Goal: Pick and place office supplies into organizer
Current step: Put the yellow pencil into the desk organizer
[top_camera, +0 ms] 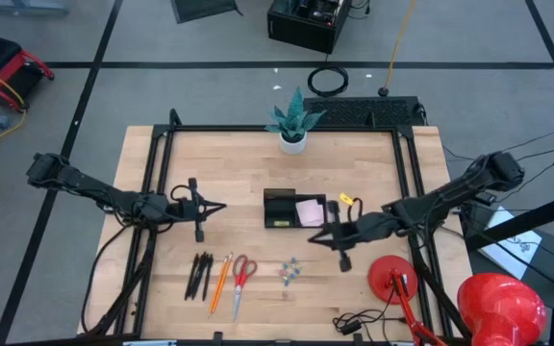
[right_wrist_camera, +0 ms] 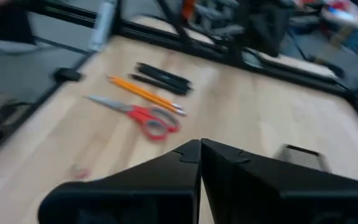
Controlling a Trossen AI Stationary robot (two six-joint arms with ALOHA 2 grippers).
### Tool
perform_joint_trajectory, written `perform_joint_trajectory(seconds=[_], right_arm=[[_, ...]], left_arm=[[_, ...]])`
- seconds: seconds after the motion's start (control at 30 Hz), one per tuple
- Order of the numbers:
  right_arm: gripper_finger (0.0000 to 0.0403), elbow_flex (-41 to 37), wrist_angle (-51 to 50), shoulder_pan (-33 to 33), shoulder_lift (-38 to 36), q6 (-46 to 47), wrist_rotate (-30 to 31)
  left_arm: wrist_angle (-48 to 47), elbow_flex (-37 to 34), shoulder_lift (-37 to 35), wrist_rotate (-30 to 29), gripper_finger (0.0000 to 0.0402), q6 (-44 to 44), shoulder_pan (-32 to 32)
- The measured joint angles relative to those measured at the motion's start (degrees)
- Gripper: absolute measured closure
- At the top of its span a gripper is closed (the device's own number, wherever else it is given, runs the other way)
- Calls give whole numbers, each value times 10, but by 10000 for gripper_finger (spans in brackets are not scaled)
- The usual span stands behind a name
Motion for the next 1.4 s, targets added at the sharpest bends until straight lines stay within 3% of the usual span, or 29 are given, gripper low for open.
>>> perform_joint_trajectory(seconds=[0.3,0.47,0.63,0.9,1.0,1.13,1.27,1.4], right_arm=[[403,-199,269,-37,-72,7,-170],[403,-278,357,-65,-100,21,-177],[403,-344,449,-101,-114,48,-258],[403,-392,440,-175,-117,61,-212],[403,-406,446,-187,-117,55,-212],[403,-411,452,-197,-117,54,-214],[403,-411,460,-202,-117,32,-213],[403,-411,468,-202,-117,8,-212]], left_arm=[[-1,0,0,-12,387,18,0],[-1,0,0,-18,387,68,0],[1,0,0,-20,387,91,0],[7,0,0,-20,387,20,0],[11,0,0,-20,387,0,0],[12,0,0,-15,387,-91,0],[8,0,0,-10,387,-112,-12],[-17,0,0,65,387,-154,-47]])
